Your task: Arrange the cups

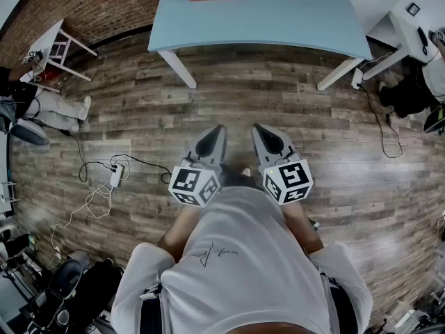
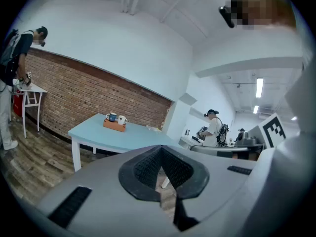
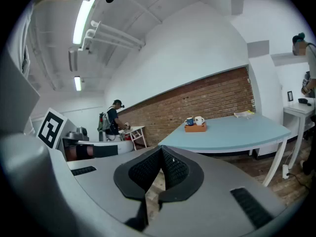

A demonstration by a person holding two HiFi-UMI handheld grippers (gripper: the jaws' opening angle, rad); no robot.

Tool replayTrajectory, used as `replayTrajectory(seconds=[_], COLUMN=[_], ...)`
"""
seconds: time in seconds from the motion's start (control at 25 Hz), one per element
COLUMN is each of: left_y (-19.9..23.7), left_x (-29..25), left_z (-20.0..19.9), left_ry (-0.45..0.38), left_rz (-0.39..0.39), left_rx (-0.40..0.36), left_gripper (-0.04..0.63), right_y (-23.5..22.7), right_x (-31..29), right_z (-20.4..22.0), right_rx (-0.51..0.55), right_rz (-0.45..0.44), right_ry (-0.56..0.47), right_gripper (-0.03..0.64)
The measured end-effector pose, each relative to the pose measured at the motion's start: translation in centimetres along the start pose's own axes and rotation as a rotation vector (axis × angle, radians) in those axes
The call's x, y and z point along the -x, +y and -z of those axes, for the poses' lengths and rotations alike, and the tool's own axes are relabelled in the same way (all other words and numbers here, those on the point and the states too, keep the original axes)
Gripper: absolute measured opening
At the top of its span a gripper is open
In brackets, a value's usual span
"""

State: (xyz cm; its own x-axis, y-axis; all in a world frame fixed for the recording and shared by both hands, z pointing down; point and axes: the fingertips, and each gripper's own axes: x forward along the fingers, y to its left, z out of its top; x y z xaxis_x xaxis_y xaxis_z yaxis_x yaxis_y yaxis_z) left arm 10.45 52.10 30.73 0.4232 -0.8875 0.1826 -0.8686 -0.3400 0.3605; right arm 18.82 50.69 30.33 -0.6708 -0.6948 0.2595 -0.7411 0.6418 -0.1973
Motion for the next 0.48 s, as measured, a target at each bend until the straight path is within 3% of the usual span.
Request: replayTrajectory(seconds=[0.48], left_y=[3.5], left_x=[-1.8], left_z=[-2.6], left_ry=[-0.014], left_rz=[-0.012], left_rx=[-0.046], left_gripper=[0.009], right_y=[1.5], right_x=[-4.3], right_z=[-1.6], right_rx=[0.010], right_rz=[0.020], right_ry=[-0.006], right_gripper=[0.018])
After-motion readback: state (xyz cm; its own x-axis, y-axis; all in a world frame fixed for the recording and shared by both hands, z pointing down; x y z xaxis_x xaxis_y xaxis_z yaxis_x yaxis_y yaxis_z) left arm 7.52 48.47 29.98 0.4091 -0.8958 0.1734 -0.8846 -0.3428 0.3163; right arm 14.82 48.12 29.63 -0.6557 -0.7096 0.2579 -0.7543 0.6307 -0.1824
